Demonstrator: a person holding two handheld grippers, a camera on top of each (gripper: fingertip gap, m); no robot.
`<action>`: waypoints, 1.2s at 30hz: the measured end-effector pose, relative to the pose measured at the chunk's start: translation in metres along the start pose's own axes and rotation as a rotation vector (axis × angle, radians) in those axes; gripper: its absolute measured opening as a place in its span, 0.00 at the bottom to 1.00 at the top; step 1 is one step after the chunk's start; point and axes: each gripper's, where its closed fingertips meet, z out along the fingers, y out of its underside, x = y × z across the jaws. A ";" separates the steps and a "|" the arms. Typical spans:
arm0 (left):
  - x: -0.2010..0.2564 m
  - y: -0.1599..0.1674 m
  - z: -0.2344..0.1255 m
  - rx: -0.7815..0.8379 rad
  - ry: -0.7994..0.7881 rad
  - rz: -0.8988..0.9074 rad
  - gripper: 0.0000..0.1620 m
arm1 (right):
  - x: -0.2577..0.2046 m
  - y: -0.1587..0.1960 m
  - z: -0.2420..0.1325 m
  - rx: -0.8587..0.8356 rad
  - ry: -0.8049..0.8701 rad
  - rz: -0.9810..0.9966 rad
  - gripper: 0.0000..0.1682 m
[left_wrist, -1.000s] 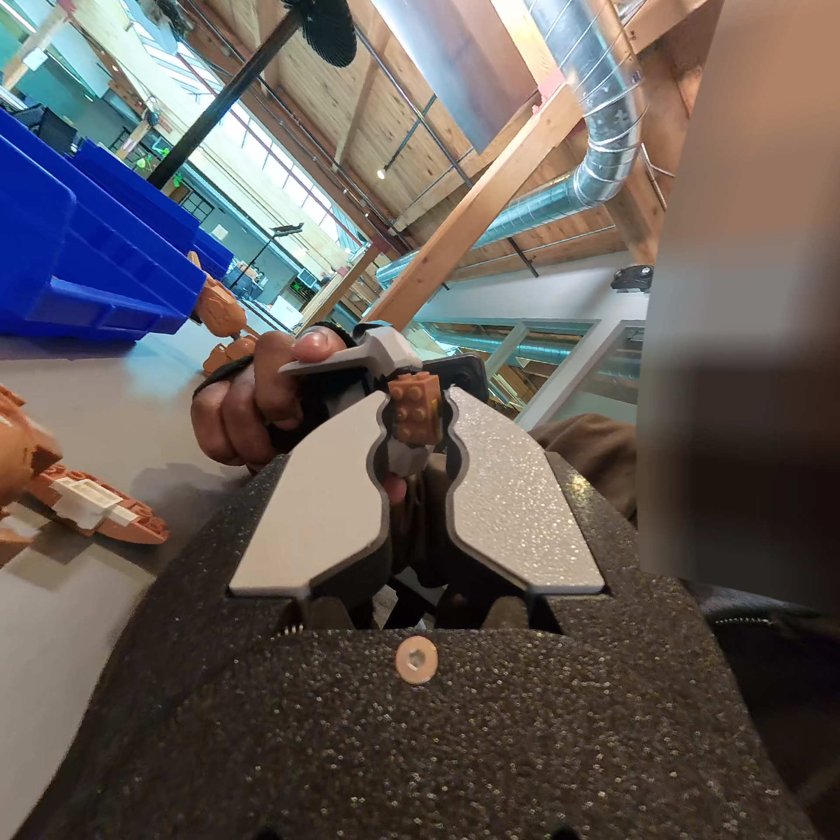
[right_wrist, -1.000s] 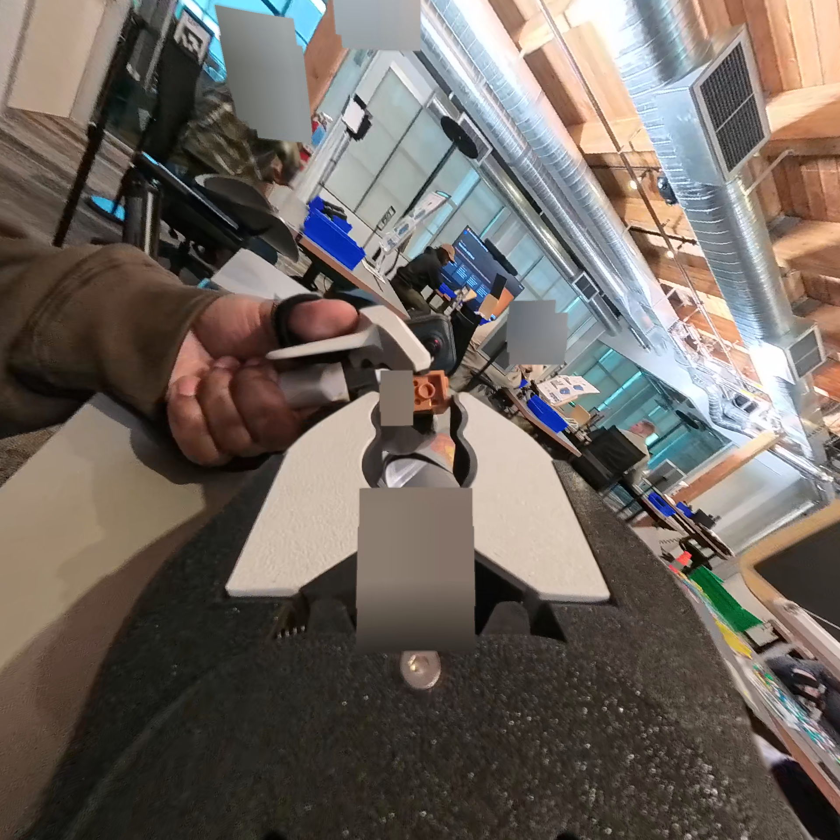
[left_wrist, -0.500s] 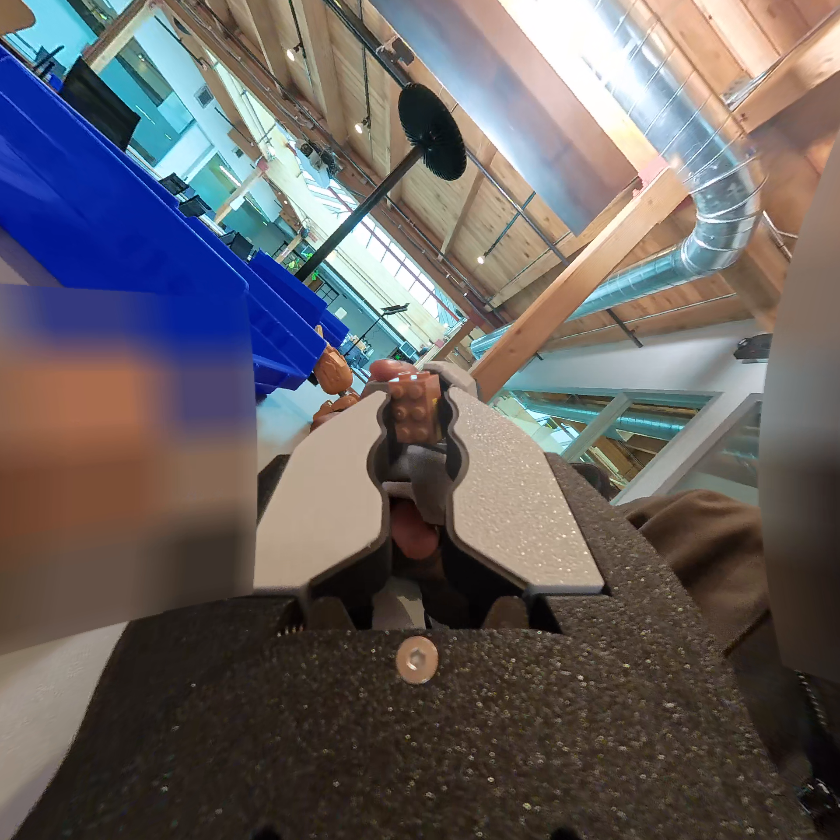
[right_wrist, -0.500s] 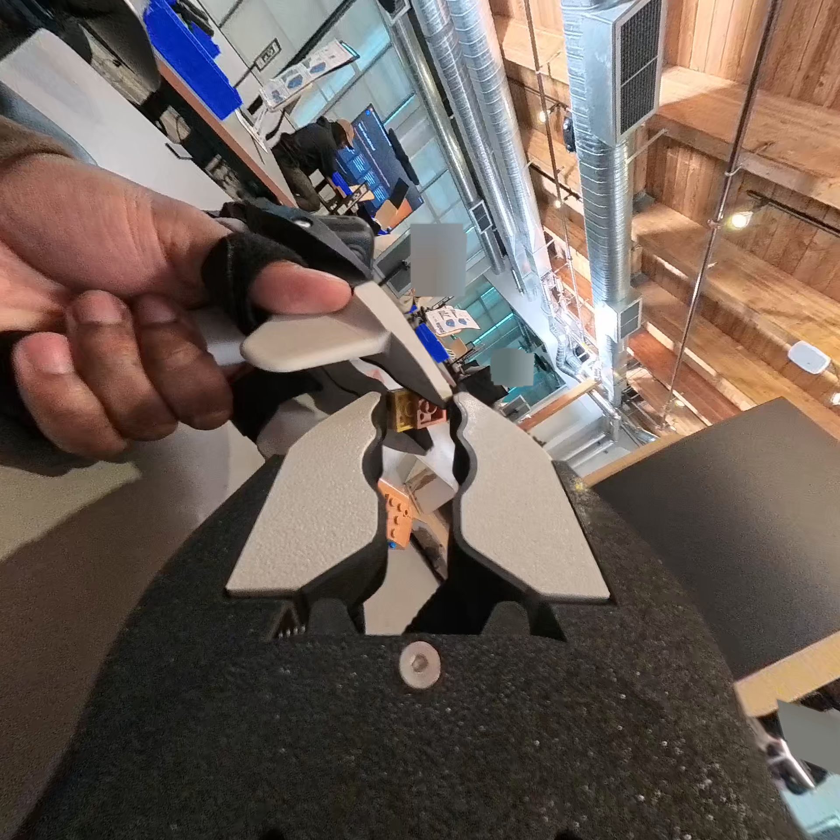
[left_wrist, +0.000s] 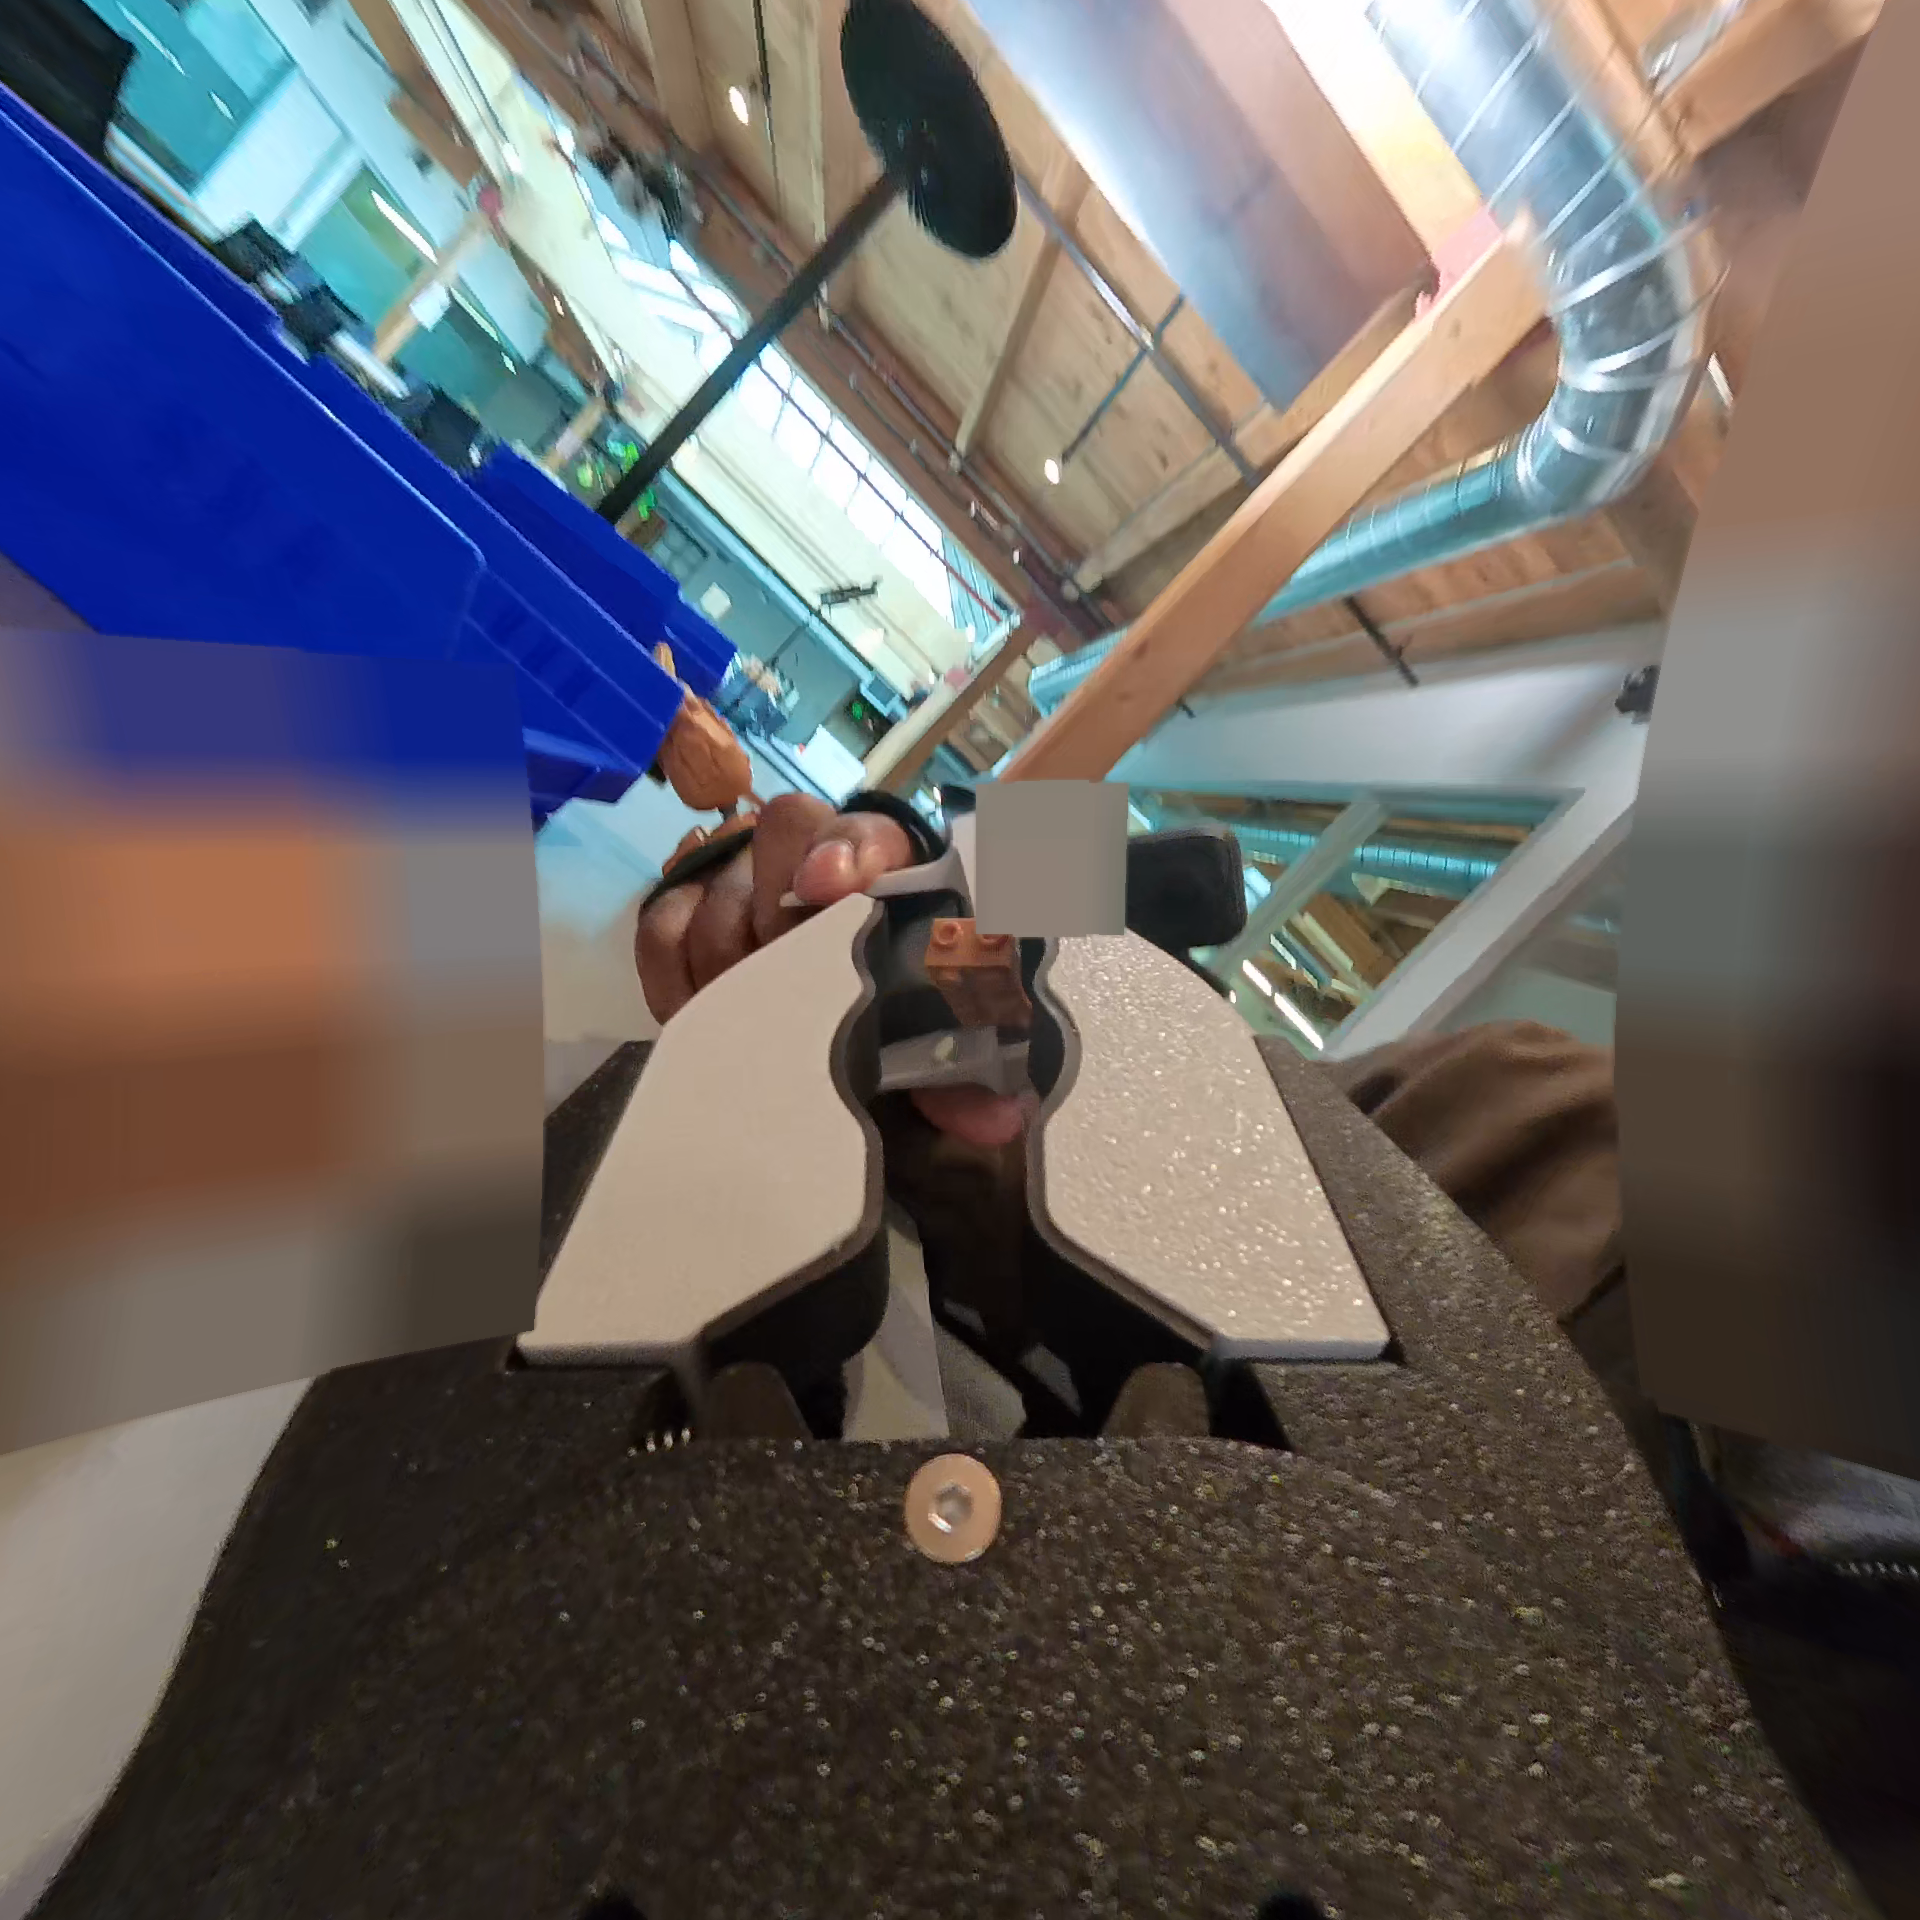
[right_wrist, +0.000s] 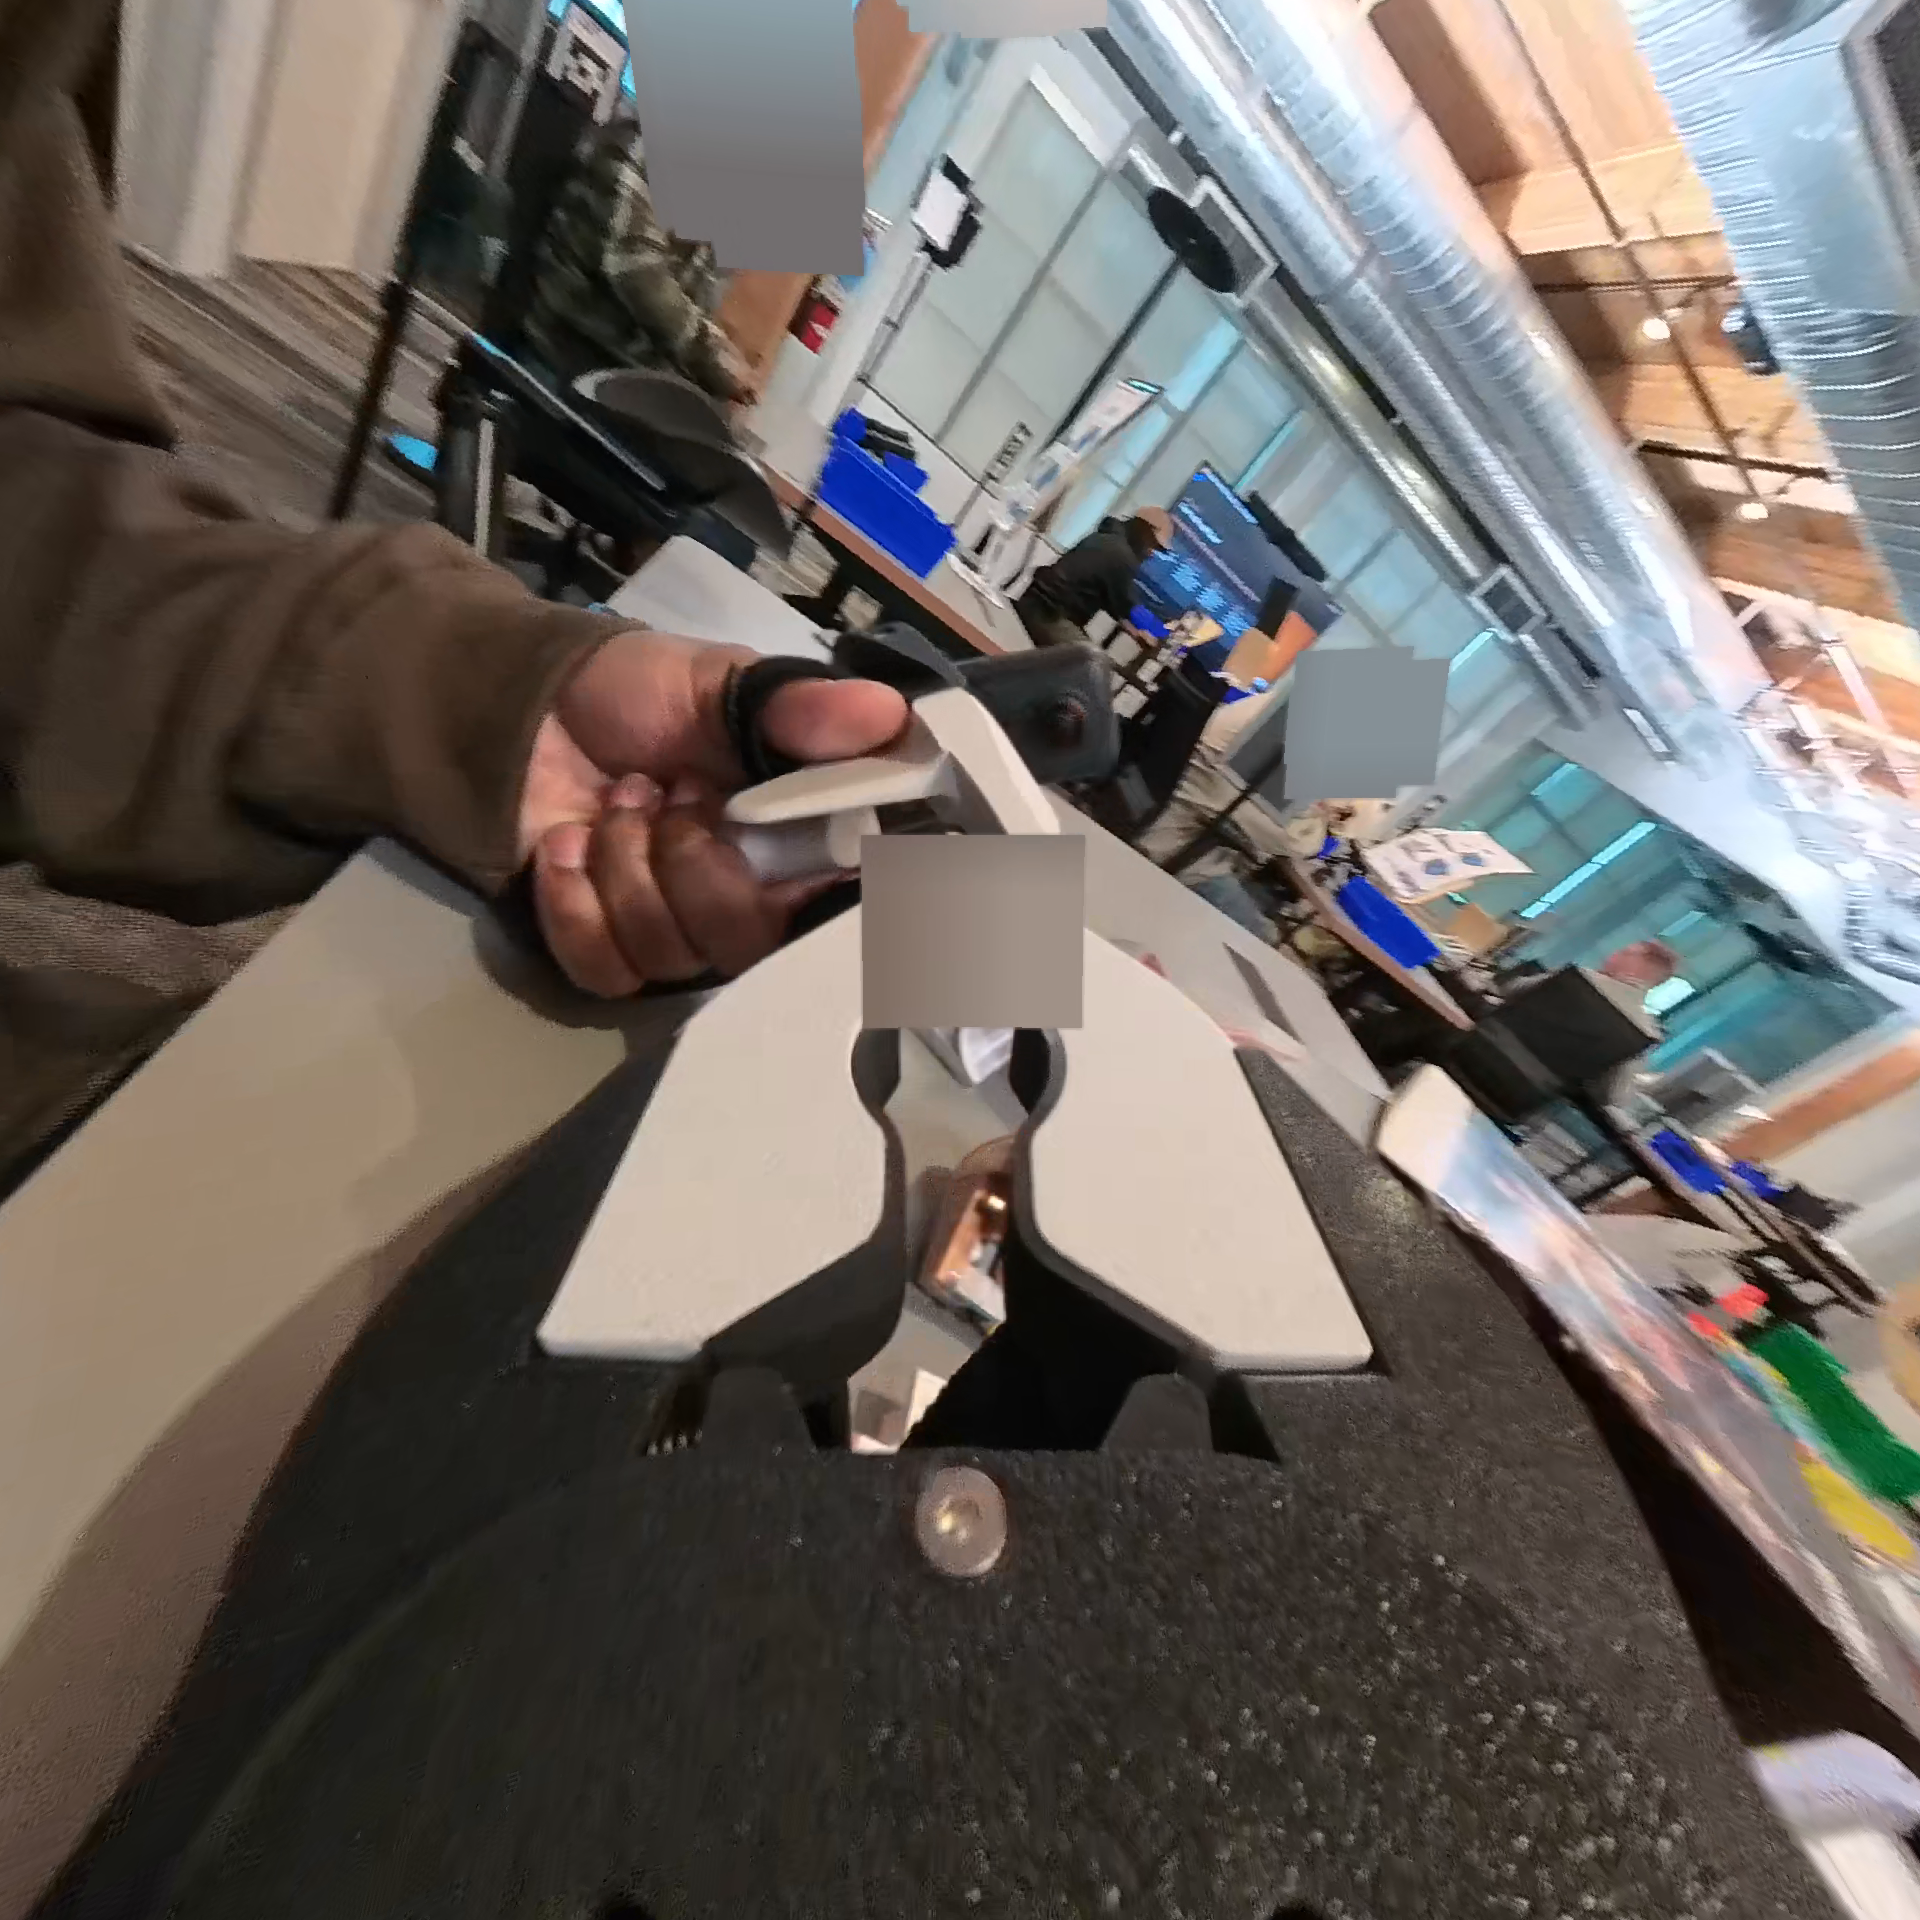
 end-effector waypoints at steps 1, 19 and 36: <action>0.002 0.004 0.000 -0.034 0.005 0.002 0.15 | -0.003 -0.001 -0.001 0.009 -0.030 0.018 0.09; -0.004 -0.006 -0.003 0.048 0.012 -0.086 0.11 | 0.017 0.007 0.003 -0.097 0.184 -0.175 0.14; -0.008 0.002 -0.008 -0.051 -0.081 0.001 0.14 | 0.008 0.013 0.000 -0.136 0.091 -0.194 0.06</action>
